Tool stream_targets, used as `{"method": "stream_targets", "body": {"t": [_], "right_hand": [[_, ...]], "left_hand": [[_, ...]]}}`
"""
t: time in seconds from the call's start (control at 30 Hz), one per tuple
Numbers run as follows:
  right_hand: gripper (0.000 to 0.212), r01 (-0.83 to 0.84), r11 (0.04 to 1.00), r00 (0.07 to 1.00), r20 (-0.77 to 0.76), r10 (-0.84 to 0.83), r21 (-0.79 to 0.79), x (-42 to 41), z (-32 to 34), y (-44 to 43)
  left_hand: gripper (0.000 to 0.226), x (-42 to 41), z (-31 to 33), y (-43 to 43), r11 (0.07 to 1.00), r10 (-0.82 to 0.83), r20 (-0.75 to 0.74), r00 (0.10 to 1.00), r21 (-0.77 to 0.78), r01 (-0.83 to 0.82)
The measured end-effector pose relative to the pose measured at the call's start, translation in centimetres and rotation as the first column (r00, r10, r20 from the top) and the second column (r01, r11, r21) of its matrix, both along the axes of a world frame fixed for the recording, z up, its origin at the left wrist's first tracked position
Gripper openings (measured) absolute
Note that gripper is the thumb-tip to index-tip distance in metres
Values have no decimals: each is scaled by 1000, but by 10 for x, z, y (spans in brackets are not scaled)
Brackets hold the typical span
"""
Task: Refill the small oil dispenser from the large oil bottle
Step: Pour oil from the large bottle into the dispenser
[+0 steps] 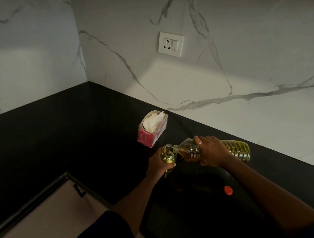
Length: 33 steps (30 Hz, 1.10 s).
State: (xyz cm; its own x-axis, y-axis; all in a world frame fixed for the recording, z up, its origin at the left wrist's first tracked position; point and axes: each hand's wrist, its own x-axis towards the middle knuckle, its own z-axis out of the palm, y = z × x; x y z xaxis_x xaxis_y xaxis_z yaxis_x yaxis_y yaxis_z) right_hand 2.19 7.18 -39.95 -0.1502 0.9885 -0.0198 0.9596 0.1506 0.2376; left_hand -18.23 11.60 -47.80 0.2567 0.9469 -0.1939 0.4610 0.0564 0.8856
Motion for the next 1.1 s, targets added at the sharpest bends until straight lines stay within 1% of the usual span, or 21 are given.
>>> {"method": "stream_targets", "body": {"t": [0.4, 1.1], "right_hand": [[101, 6, 1000, 1000, 20, -6, -14, -1, 2, 1], [101, 9, 1000, 999, 36, -8, -24, -5, 9, 1]], "left_hand": [[75, -1, -2, 0, 999, 13, -16, 1000, 35, -12], [77, -2, 0, 0, 1000, 2, 11, 1000, 18, -2]]}}
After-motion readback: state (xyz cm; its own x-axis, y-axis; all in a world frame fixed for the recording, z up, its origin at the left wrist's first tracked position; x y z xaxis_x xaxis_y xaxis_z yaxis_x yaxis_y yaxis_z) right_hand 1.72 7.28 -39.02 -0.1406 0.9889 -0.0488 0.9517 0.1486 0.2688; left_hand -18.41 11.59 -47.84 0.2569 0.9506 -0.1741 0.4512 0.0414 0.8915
